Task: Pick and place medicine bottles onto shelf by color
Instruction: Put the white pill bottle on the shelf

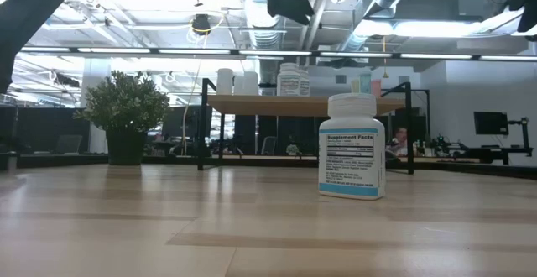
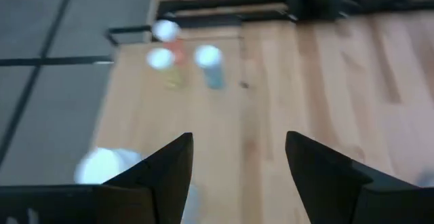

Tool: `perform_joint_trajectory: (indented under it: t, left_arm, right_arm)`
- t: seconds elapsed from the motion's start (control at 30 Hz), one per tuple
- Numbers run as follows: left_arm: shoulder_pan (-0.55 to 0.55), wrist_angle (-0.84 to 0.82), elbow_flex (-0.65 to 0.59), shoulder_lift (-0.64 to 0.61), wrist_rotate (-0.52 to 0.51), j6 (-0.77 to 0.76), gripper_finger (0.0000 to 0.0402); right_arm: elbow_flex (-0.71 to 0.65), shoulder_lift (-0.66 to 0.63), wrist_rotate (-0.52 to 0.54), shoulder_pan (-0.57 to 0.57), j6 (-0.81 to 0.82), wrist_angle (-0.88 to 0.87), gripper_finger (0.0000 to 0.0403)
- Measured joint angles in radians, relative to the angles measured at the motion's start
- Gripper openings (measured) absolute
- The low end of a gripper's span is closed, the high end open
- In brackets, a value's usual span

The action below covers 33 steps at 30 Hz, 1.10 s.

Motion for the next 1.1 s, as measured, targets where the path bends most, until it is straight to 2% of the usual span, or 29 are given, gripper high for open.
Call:
perform_joint_trajectory:
  t: [0.13, 0.27, 0.47, 0.57, 0.7, 0.8, 0.93, 1.03, 1.1]
  left_arm:
    - [-0.044, -0.141, 0.0, -0.009, 0.002, 0.038, 0.0222]
    - [-0.08, -0.314, 0.0, -0.009, 0.006, 0.06, 0.0222]
    - [-0.129, -0.507, 0.0, -0.009, 0.008, -0.07, 0.0222]
    - [-0.169, -0.503, -0.028, -0.018, 0.016, -0.138, 0.0222]
    - [-0.229, -0.505, -0.068, -0.047, 0.057, -0.155, 0.0222]
    - [-0.272, -0.506, -0.126, -0.074, 0.061, -0.163, 0.0222]
    - [-0.321, -0.506, -0.258, -0.157, 0.058, -0.201, 0.0222]
    - [-0.362, -0.485, -0.409, -0.259, 0.055, -0.268, 0.0222]
    - [-0.394, -0.421, -0.517, -0.338, 0.053, -0.313, 0.0222]
  right_arm:
    - [0.0, 0.0, 0.005, 0.0, -0.078, 0.039, 0.0255]
    - [0.0, 0.025, 0.007, 0.0, -0.238, 0.2, 0.0255]
    - [0.001, 0.119, 0.004, 0.006, -0.408, 0.26, 0.0255]
    - [0.0, 0.173, -0.011, 0.03, -0.447, 0.261, 0.0255]
    - [0.0, 0.263, -0.014, 0.095, -0.46, 0.261, 0.0255]
    - [0.0, 0.318, -0.004, 0.168, -0.463, 0.267, 0.0255]
    - [-0.03, 0.34, 0.118, 0.305, -0.414, 0.362, 0.0255]
    - [-0.103, 0.334, 0.226, 0.406, -0.307, 0.472, 0.0255]
    - [-0.152, 0.336, 0.26, 0.457, -0.226, 0.514, 0.0255]
